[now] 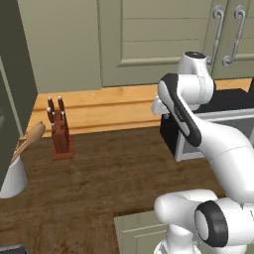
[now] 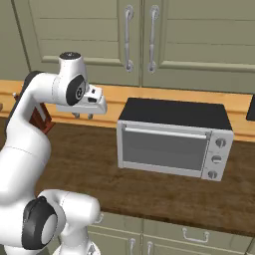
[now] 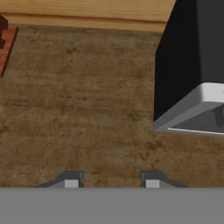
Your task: Take a straw from the drawer in front and place it inside the glass cup on the dining counter.
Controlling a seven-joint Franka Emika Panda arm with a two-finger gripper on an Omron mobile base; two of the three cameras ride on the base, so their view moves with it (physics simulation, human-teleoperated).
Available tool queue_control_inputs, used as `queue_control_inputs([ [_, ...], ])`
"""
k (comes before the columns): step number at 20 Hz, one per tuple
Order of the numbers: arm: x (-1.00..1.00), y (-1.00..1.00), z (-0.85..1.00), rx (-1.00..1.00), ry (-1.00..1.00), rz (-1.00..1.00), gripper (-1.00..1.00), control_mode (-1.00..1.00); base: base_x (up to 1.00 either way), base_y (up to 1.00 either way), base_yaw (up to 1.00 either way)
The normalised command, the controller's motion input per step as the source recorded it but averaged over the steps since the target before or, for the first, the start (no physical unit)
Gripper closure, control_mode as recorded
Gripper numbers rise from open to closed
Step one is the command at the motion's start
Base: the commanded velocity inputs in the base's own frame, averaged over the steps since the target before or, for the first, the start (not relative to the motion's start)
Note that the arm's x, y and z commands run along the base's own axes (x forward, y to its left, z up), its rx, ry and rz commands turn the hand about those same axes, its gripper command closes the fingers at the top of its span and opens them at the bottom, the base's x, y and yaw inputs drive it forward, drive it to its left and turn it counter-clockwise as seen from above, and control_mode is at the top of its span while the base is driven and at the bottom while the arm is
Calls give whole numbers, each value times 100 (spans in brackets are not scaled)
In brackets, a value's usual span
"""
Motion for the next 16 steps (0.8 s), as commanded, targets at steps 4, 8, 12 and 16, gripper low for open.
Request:
queue_control_inputs([
  [4,0,0,0,0,0,0,-100,100,-30,0,0],
  [8,0,0,0,0,0,0,-100,100,-100,-3,0],
  [12,0,0,0,0,0,0,-100,100,-75,-45,11],
  [16,0,0,0,0,0,0,-100,100,-13,-94,44],
])
